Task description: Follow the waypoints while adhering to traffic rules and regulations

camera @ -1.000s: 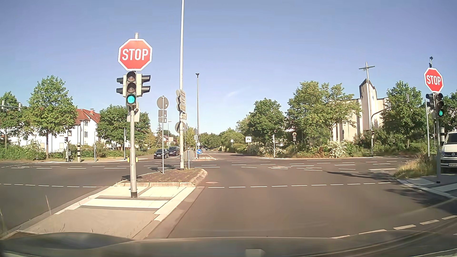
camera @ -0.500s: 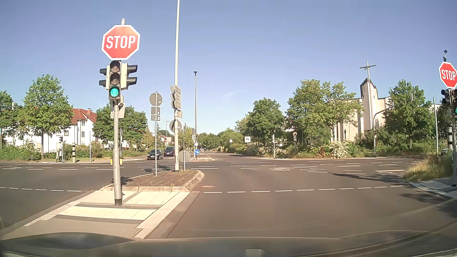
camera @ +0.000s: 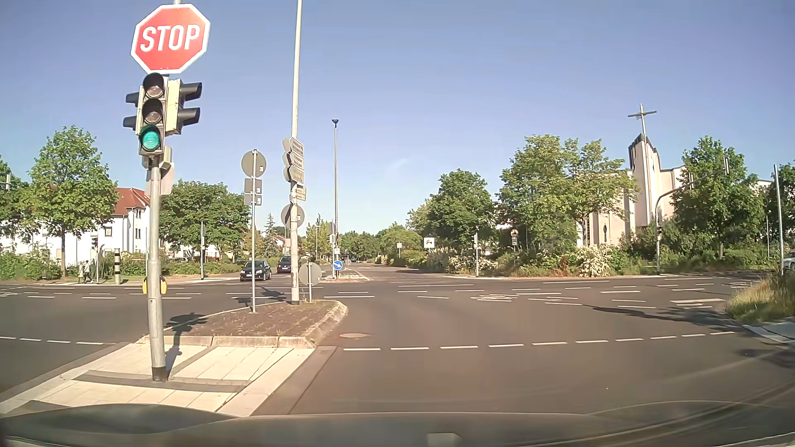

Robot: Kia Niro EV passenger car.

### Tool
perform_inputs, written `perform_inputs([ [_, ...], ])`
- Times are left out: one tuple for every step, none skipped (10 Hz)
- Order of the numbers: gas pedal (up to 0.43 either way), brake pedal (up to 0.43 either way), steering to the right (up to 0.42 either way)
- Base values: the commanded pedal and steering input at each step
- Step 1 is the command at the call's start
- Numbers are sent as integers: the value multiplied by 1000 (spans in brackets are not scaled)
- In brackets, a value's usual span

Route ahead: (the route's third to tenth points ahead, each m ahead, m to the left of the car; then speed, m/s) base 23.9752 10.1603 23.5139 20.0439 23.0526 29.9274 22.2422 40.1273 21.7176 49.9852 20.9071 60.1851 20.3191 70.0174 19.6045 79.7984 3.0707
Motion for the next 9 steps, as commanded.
perform_inputs([
  [197, 0, 14],
  [197, 0, 14],
  [177, 0, 14],
  [150, 0, 14],
  [138, 0, 13],
  [138, 0, 12],
  [130, 0, 12],
  [110, 0, 11],
  [59, 0, 9],
])
